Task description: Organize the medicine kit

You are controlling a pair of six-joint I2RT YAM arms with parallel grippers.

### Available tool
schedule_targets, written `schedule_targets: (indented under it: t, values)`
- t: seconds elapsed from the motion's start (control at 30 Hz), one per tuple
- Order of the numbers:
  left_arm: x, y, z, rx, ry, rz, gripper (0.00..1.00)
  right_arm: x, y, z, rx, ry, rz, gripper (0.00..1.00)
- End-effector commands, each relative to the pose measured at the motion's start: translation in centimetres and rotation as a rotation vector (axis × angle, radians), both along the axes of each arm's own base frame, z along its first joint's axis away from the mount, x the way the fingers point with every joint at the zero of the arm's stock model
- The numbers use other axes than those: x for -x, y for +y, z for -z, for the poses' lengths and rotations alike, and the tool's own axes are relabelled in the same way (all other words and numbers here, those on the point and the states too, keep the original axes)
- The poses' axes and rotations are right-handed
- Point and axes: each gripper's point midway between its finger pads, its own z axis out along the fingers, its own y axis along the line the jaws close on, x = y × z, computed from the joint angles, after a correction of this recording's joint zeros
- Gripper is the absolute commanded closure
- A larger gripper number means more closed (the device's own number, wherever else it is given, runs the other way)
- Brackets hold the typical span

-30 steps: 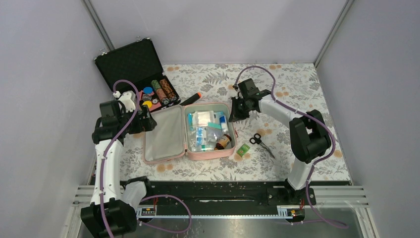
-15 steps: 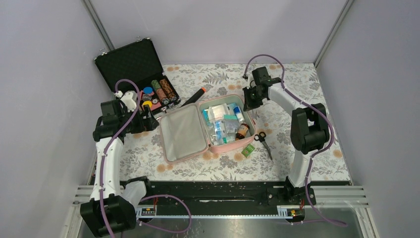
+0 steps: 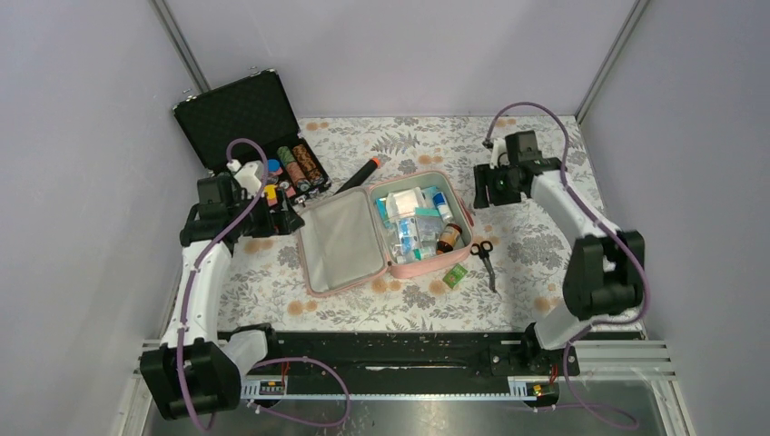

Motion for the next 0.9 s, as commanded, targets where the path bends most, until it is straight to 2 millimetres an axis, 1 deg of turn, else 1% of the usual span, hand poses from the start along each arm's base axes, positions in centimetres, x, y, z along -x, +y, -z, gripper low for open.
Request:
schedule_targets:
  t: [0.0,0.1,0.17,0.2,0.3,0.37,0.43,0.5,0.6,0.73,0.87]
  values:
    - [-2.6,-3.0,-2.8,0.039,-0.107,0.106,0.07,3.2,-3.1,-1.3,0.142,-0.088,-0.039,0.36]
    - [-3.4,-4.6,-3.7,0.046,-0.12,0.153,0.07,6.5,-4.8,0.8,0.215,-0.033,-0.029,0.38]
    - [-4.0,-5.2,-4.3,0.041,-0.13,0.167,0.07,8.4,-5.3,2.2,0.229,-0.002,-0.024,0.4]
    - [-4.3,-5.3,-4.5,0.04,-0.135,0.16,0.07,9.2,-5.5,2.9,0.229,0.016,-0.018,0.42]
    - [-5.0,-6.6,-5.1,0.039,-0.143,0.175,0.08,10.8,-5.5,4.7,0.222,0.078,-0.006,0.47]
    - [-5.4,-7.5,-5.4,0.044,-0.145,0.182,0.08,11.3,-5.5,5.3,0.222,0.119,-0.004,0.51]
    - [-5.6,-8.3,-5.8,0.056,-0.141,0.195,0.08,11.2,-5.0,5.7,0.199,0.134,0.0,0.56]
    - [-5.7,-8.7,-6.1,0.064,-0.143,0.201,0.09,11.1,-4.5,5.9,0.195,0.155,-0.003,0.56]
    - [-5.9,-8.6,-6.5,0.056,-0.157,0.192,0.08,11.3,-3.8,6.6,0.217,0.202,-0.036,0.54]
    - [-6.0,-7.8,-7.1,0.005,-0.199,0.177,0.08,11.9,-2.8,7.4,0.237,0.254,-0.104,0.49]
    - [-6.2,-7.2,-7.6,-0.037,-0.219,0.17,0.08,12.4,-2.9,8.2,0.316,0.271,-0.162,0.47]
